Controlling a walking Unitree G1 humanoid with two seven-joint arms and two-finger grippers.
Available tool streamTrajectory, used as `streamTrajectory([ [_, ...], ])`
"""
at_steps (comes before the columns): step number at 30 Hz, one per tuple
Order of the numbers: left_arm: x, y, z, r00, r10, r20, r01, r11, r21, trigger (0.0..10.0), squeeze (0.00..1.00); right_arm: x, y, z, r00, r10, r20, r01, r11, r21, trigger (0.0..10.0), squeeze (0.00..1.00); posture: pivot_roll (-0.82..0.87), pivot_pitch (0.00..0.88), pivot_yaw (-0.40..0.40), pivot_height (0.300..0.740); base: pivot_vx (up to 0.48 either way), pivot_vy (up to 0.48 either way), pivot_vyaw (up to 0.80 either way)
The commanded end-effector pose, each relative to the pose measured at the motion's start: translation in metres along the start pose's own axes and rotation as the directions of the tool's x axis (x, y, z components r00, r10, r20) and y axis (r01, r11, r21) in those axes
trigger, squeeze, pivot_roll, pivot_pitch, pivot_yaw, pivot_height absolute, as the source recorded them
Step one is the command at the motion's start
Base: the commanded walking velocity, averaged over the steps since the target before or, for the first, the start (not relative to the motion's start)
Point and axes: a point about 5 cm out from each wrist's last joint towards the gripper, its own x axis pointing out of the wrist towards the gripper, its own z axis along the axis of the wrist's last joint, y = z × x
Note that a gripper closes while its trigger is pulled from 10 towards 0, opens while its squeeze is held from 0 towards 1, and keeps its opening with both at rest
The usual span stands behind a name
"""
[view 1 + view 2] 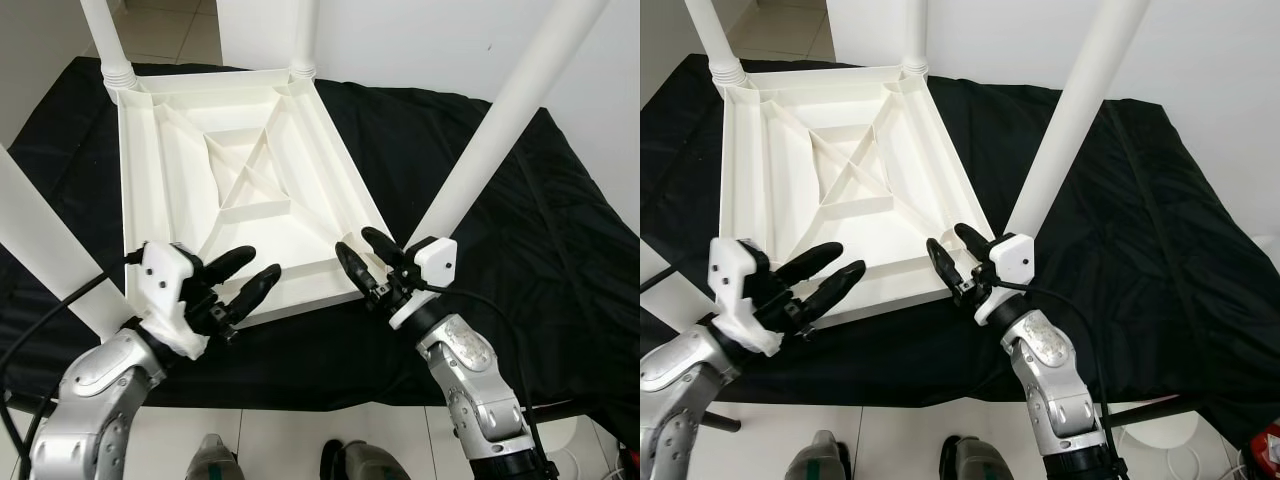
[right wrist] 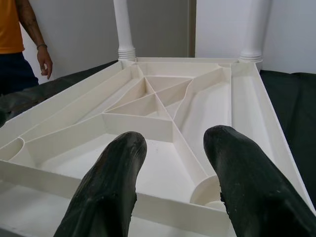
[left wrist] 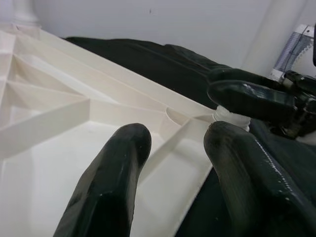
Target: Building children table
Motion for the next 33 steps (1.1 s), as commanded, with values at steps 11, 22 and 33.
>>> streamTrajectory([
  [11, -0.035, 0.011, -0.002, 0.992, -0.027, -0.125, 0.036, 0.997, 0.072, 10.0, 0.0, 0.011, -0.008, -0.008, 1.0, 0.024, -0.012, -0.024, 1.0, -0.013, 10.0, 0.0, 0.24, 0.12, -0.135, 0.74, 0.0, 0.0, 0.0],
  [22, -0.025, 0.011, 0.008, 0.99, -0.086, -0.111, 0.095, 0.992, 0.083, 10.0, 0.0, 0.011, -0.024, -0.006, 0.998, -0.064, -0.001, 0.064, 0.997, -0.045, 10.0, 0.0, 0.22, 0.118, -0.124, 0.74, 0.0, 0.0, 0.0],
  [33, -0.045, -0.03, 0.005, 0.984, -0.16, -0.081, 0.153, 0.984, -0.089, 10.0, 0.0, 0.011, -0.052, -0.004, 0.992, -0.127, -0.011, 0.126, 0.988, -0.086, 10.0, 0.0, 0.24, 0.129, -0.153, 0.74, 0.0, 0.0, 0.0],
])
